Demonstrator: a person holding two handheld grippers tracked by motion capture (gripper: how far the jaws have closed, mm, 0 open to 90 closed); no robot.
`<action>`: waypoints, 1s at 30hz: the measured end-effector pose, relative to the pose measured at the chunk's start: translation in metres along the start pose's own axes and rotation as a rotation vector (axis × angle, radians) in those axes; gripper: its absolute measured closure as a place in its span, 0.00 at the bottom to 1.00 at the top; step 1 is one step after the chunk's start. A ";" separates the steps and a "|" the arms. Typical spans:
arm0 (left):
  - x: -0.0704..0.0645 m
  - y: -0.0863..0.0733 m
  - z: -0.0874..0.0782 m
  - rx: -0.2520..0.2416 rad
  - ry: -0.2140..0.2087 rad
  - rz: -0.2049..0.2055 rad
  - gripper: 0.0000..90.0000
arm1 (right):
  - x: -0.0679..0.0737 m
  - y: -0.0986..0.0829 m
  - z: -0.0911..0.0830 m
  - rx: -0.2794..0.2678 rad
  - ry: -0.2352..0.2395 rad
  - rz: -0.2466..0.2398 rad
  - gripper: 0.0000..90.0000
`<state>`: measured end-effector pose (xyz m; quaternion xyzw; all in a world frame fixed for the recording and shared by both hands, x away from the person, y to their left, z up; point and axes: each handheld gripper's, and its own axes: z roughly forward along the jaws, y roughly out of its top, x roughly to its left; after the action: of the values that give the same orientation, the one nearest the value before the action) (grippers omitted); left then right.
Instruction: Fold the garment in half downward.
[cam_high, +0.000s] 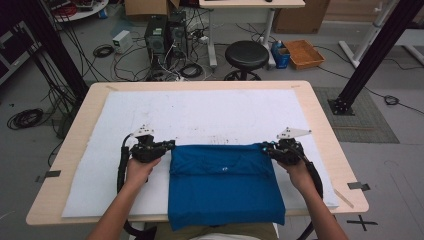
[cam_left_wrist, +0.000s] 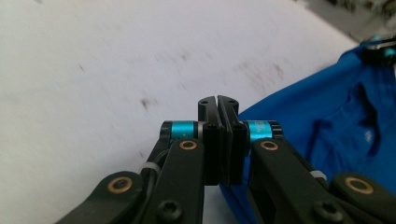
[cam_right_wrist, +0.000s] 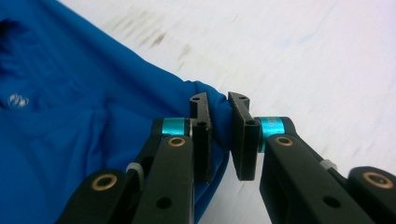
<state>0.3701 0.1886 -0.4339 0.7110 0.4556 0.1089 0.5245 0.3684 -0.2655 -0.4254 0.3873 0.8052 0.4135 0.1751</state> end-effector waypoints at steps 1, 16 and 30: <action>0.002 0.004 0.003 -0.015 0.011 -0.002 0.98 | -0.004 0.005 0.004 -0.014 -0.011 0.006 0.90; 0.001 0.022 0.017 -0.069 0.096 0.090 0.66 | -0.041 0.018 0.031 -0.012 -0.136 0.179 0.53; -0.029 -0.008 0.041 0.108 0.004 0.267 0.69 | -0.010 0.002 0.019 0.072 0.103 0.034 0.59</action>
<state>0.3752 0.1400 -0.4487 0.7923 0.3633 0.1542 0.4654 0.3875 -0.2626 -0.4355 0.3851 0.8208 0.4066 0.1127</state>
